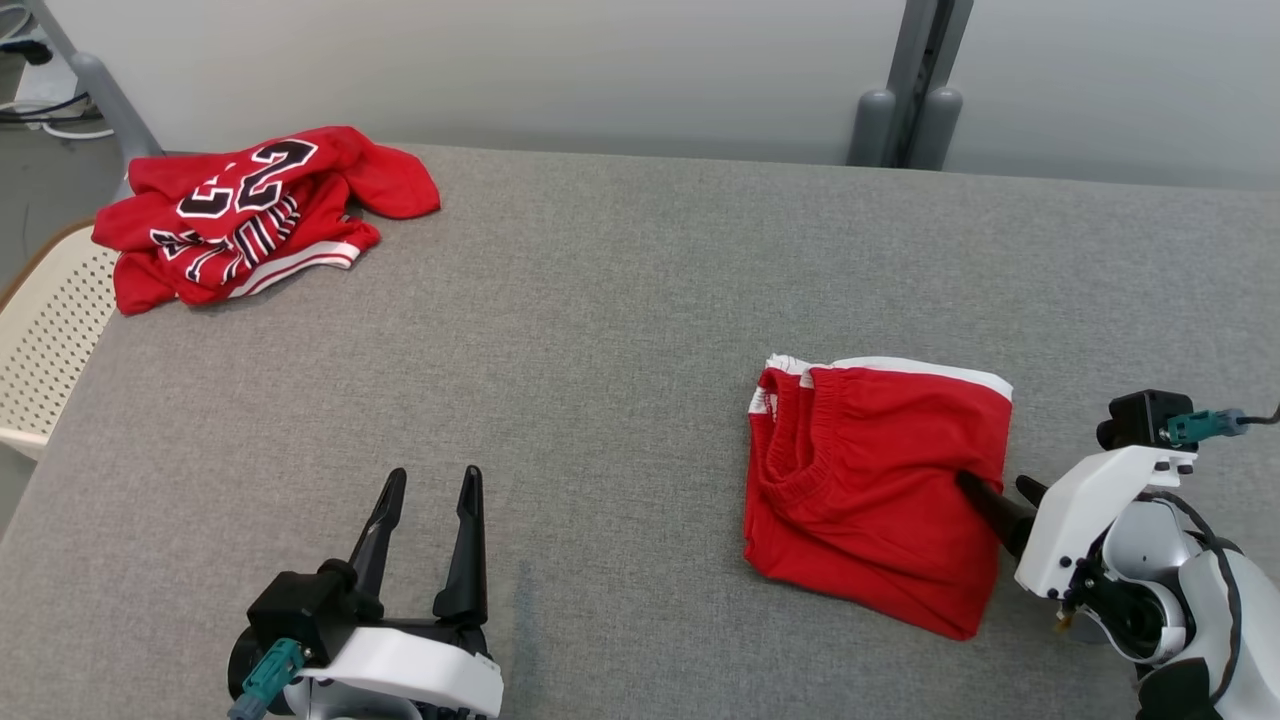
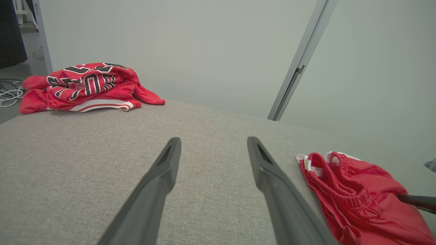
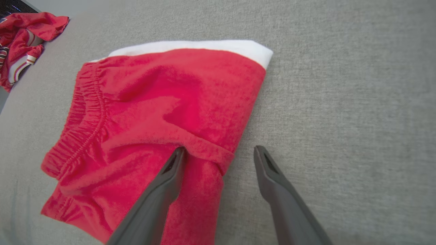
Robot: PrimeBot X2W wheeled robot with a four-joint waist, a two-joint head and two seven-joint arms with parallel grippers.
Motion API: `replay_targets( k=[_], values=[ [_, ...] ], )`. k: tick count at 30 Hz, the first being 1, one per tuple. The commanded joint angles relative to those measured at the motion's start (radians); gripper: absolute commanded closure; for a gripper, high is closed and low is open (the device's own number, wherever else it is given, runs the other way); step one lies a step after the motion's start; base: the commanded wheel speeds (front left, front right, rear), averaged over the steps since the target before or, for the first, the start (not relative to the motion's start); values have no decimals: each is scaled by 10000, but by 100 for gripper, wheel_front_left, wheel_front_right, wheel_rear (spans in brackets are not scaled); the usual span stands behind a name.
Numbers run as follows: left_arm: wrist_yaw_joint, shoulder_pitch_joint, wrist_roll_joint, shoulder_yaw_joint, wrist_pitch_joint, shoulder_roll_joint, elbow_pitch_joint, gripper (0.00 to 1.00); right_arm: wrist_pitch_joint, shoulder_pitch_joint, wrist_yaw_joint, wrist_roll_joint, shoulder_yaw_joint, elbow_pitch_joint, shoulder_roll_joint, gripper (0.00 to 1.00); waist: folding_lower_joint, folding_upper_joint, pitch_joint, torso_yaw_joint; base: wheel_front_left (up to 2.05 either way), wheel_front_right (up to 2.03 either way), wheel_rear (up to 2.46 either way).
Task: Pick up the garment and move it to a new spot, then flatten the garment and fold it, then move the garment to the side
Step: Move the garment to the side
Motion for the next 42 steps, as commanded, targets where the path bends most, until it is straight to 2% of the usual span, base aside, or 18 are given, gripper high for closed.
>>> replay_targets(
  k=[1, 6, 7, 8, 10, 11, 12, 19, 25, 33, 35, 36, 42],
  values=[
    [41, -156, -45, 19, -16, 43, -46, 0, 80, -193, 6, 104, -19, 199, 3, 0, 0, 0, 95, 74, 0, 0, 0],
    [37, -256, -61, 77, -16, 41, -84, 0, 322, -574, 6, 248, 30, 934, 141, 0, 0, 0, 255, 124, 0, 0, 0],
    [38, -251, -54, 83, -16, 43, -89, 0, 383, -634, 6, 296, 49, 1062, 178, 8, 0, 0, 281, 122, 0, 0, 0],
    [40, -250, -51, 89, -16, 41, -89, 0, 401, -692, 6, 340, 94, 1139, 202, 46, 0, 0, 305, 118, 0, 0, 0],
    [47, -282, -50, 88, -16, 41, -89, 0, 336, -807, 6, 370, 228, 1231, 197, 66, 0, 0, 348, 102, 0, 0, 0],
    [50, -298, -50, 89, -16, 41, -94, 0, 215, -872, 6, 357, 305, 1215, 163, 80, 0, 0, 369, 89, 0, 0, 0],
    [61, -306, -60, 80, -16, 41, -104, 0, 142, -918, 6, 394, 374, 1231, 130, 100, 0, 0, 385, 73, 0, 0, 0],
    [14, -385, 53, 46, -15, 40, -193, 0, -276, -1280, 5, 209, 895, 1229, -454, 100, 0, 0, 531, -231, 0, 0, 0],
    [-16, -565, 137, -116, -15, 41, -333, 0, -459, -1661, 5, -6, 1191, 1152, -1189, 100, 0, 0, 824, -855, 0, 0, 0],
    [-114, -871, 436, -103, -15, 43, -477, 0, -662, -2213, 5, -63, 1148, 972, -1542, 100, 0, 0, 1360, -2352, 0, 0, 0],
    [-154, -943, 544, -63, -16, 42, -490, 0, -703, -2361, 5, -115, 1201, 953, -1522, 100, 0, 0, 1494, -2813, 0, 0, 0],
    [-154, -943, 544, -63, -16, 42, -490, 0, -703, -2361, 5, -115, 1201, 953, -1522, 100, 0, 0, 1494, -2813, 0, 0, 0],
    [-400, -1255, 942, -144, -16, 111, -365, 0, -898, -2913, 5, -39, 1364, 1017, -1276, 100, 0, 0, 1920, -4187, 0, 0, 0]
  ],
)
